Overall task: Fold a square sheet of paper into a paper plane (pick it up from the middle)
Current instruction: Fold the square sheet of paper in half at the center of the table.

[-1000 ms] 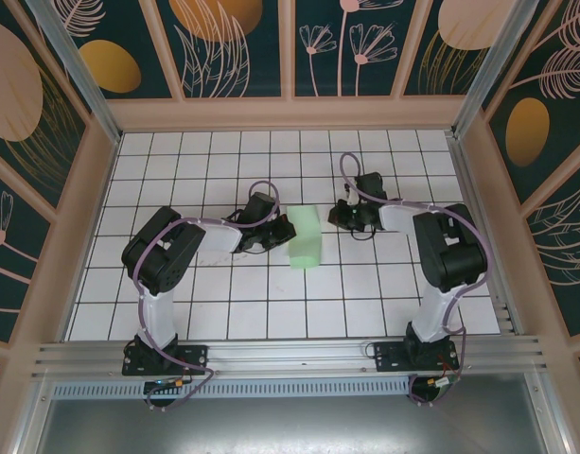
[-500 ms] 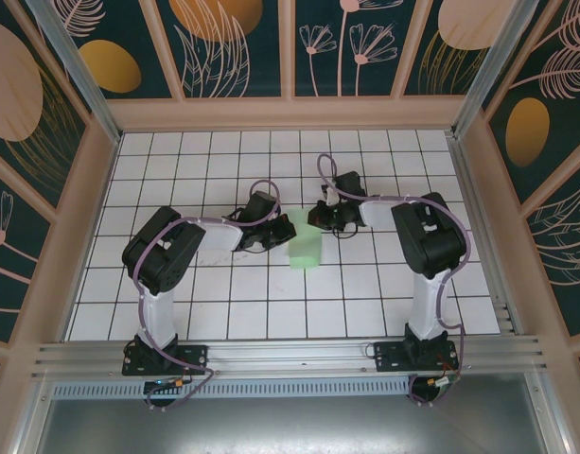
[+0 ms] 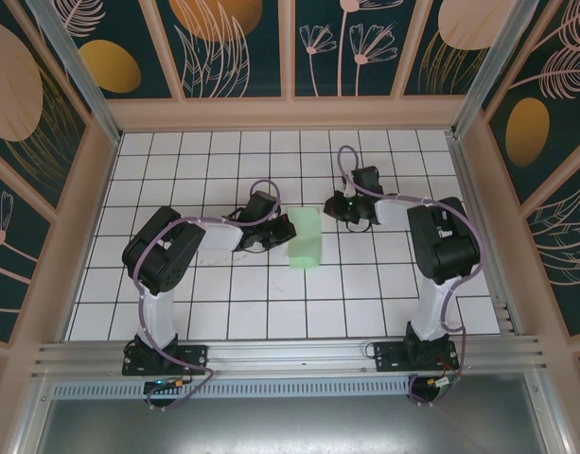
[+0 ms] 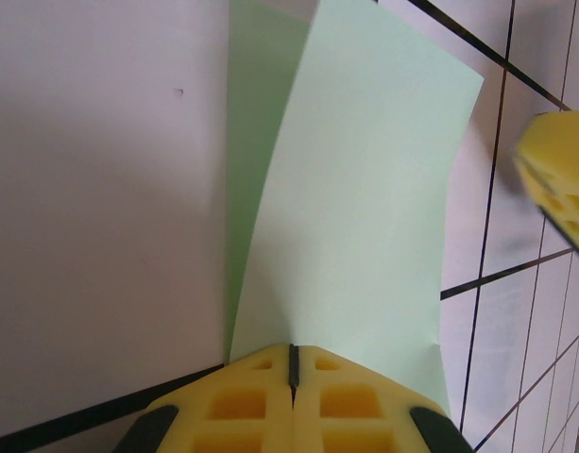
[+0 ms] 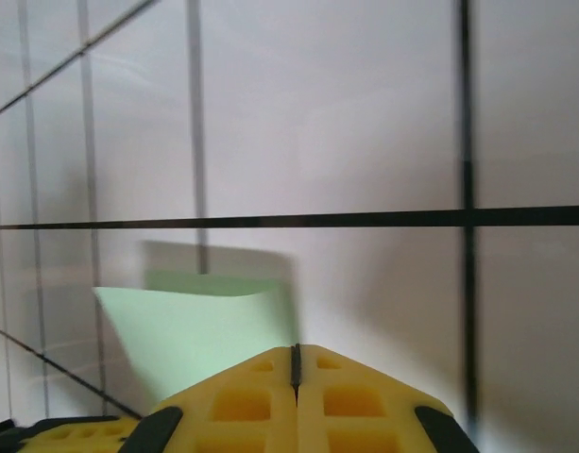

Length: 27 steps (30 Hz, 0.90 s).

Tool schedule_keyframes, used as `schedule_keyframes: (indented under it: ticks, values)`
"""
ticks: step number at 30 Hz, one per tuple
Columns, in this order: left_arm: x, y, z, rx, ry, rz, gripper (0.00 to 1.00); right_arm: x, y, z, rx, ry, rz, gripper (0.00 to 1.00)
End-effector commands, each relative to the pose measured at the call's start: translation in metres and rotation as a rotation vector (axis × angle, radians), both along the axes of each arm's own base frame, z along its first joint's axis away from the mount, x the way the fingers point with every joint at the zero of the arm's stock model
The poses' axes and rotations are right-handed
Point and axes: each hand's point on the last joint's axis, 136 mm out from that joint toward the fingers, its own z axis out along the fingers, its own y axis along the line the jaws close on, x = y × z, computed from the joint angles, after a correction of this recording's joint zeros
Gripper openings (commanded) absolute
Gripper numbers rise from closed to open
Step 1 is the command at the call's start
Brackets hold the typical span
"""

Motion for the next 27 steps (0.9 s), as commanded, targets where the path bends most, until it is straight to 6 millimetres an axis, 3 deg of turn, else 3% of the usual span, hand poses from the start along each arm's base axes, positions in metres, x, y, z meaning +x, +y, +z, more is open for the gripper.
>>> schedule_keyframes:
  ticks: [1,5,9,13,18,23,25,27]
  values:
    - [-0.084,0.097,-0.110,0.438,0.347,0.045,0.00,-0.002,0.026,0.026,-0.003,-0.086,0.046,0.00]
    - [-0.085,0.098,-0.111,0.440,0.351,0.044,0.00,0.001,0.040,0.006,0.005,-0.021,0.067,0.00]
    - [-0.086,0.098,-0.110,0.439,0.348,0.045,0.00,0.007,0.037,-0.005,0.004,0.005,0.046,0.00]
    - [-0.086,0.098,-0.111,0.438,0.349,0.041,0.00,0.013,0.021,-0.021,-0.024,0.036,0.007,0.00]
    - [-0.087,0.099,-0.112,0.440,0.351,0.041,0.00,0.032,-0.013,-0.033,-0.092,0.050,-0.085,0.00]
    - [-0.086,0.098,-0.111,0.435,0.348,0.038,0.00,0.049,-0.025,0.003,-0.108,-0.027,-0.110,0.00]
    - [-0.086,0.097,-0.111,0.435,0.346,0.038,0.00,0.042,-0.020,0.021,-0.081,-0.047,-0.088,0.00]
    - [-0.085,0.096,-0.110,0.433,0.344,0.035,0.00,0.021,-0.010,0.031,-0.037,-0.044,-0.038,0.00]
